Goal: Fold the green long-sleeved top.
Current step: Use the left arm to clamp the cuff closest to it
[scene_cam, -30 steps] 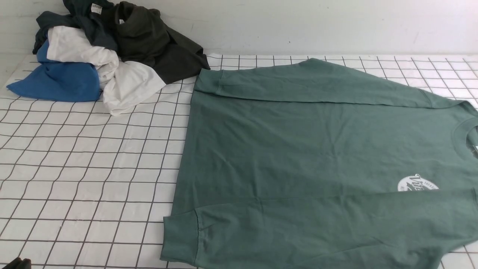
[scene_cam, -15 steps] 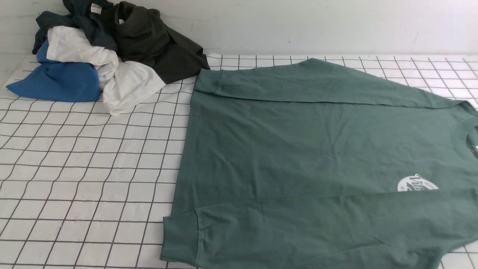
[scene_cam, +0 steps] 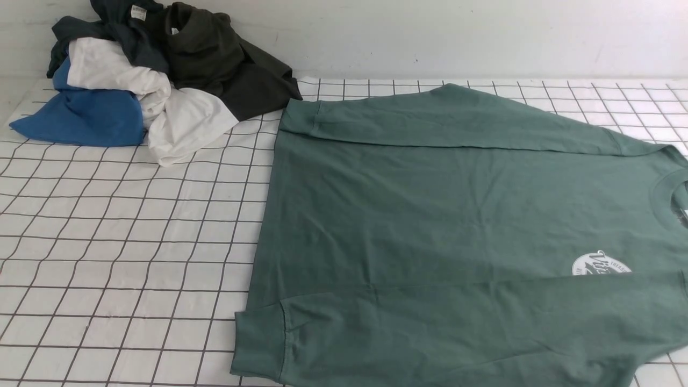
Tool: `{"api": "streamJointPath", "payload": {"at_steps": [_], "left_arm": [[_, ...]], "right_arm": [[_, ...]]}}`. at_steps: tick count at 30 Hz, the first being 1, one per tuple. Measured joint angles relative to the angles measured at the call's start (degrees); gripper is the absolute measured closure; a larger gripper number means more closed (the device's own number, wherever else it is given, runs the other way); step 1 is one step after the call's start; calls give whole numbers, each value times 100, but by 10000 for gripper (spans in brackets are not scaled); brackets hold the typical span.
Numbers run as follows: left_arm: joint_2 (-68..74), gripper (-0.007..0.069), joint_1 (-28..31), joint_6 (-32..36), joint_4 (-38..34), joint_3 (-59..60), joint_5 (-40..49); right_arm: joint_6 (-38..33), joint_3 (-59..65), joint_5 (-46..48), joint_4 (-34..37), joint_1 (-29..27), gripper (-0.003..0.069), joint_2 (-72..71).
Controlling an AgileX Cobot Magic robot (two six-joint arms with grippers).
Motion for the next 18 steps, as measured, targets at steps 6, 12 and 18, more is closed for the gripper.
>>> {"api": "streamJointPath", "payload": {"at_steps": [6, 12, 18], "left_arm": [[2268, 609, -186, -168, -18, -1021, 2029], [4435, 609, -957, -181, -38, -2239, 4894], [6240, 511, -1353, -145, -526, -2642, 5639]], "right_arm": [[-176, -1634, 3096, -1231, 0, 673, 1610], [-638, -2535, 5729, -960, 26, 673, 3496], [-2387, -2868, 6482, 375, 743, 673, 4911]]}}
